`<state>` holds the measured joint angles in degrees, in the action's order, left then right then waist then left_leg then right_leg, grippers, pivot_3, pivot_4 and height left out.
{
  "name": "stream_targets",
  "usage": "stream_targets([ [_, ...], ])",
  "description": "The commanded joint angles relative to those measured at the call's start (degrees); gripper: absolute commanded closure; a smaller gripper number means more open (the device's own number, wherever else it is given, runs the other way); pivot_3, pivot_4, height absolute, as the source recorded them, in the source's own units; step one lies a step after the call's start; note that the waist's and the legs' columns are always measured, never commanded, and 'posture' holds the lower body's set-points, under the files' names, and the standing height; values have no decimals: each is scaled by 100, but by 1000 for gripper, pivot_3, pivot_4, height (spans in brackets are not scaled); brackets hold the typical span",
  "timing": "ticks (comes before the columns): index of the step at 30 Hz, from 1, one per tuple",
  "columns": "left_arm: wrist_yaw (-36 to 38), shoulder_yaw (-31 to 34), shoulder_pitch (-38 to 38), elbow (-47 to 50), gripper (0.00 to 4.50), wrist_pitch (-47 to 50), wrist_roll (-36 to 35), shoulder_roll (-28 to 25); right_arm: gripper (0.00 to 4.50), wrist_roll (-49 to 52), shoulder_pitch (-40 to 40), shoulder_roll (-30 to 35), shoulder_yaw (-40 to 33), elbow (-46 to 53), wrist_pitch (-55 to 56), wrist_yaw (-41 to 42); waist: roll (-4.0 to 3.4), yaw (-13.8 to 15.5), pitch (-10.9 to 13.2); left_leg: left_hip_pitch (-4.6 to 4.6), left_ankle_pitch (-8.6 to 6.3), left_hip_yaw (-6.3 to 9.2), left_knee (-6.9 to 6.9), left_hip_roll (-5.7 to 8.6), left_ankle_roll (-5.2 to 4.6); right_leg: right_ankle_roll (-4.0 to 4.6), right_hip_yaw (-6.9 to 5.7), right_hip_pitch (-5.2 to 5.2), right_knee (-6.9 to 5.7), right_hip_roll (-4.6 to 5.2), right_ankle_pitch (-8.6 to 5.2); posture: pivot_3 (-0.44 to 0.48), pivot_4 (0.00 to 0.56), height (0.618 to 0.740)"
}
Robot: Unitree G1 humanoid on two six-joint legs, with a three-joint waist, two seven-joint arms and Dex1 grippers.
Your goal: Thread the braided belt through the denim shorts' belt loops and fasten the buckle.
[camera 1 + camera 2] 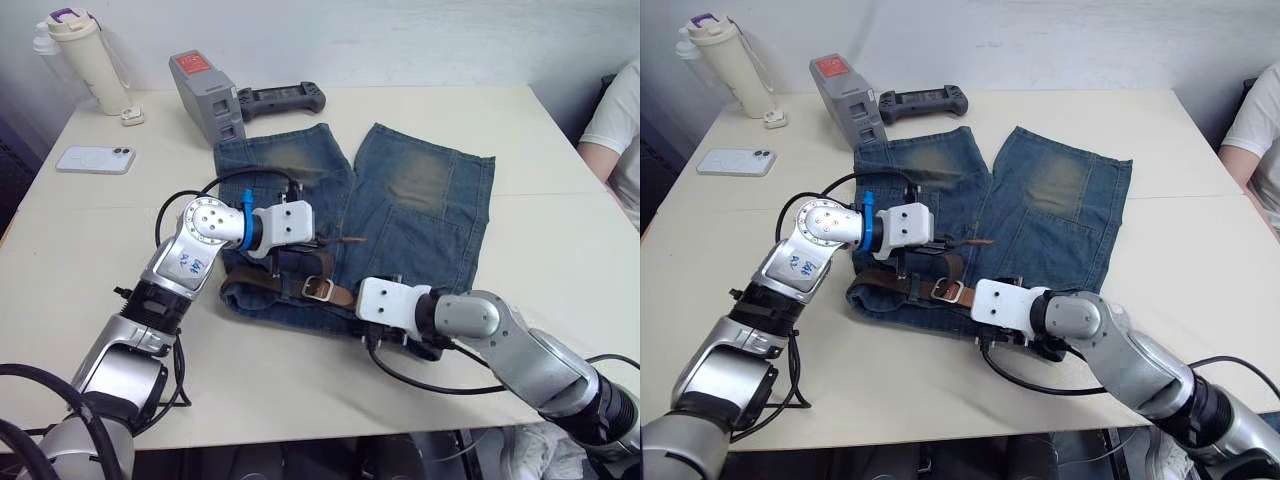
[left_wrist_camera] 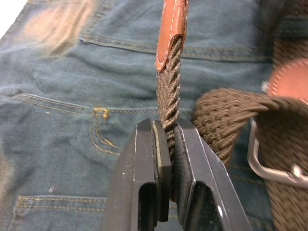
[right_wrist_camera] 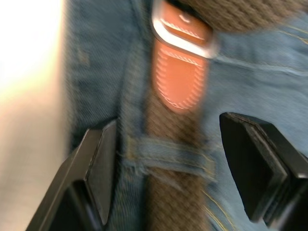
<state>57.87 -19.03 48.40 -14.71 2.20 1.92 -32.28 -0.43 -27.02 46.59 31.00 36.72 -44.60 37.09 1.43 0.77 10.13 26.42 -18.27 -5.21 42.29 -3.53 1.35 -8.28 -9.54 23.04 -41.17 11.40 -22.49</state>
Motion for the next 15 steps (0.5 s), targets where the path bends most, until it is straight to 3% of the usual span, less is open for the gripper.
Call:
stream_targets([
  [1, 80, 62, -27, -48, 4500, -178, 81, -33, 1028, -194, -8, -57, -383, 152, -67, -109, 0, -7, 0, 0, 0, 0, 4, 0, 0, 0, 1, 0, -4, 1, 0, 0, 150, 650],
  [15, 160, 83, -37, -137, 4500, -251, 176, 47, 1028, -1486, 397, -214, 27, -225, 982, -247, 0, -18, 0, 40, -1, -3, 58, -2, -3, 0, 17, 49, -58, 6, 0, 0, 150, 650],
])
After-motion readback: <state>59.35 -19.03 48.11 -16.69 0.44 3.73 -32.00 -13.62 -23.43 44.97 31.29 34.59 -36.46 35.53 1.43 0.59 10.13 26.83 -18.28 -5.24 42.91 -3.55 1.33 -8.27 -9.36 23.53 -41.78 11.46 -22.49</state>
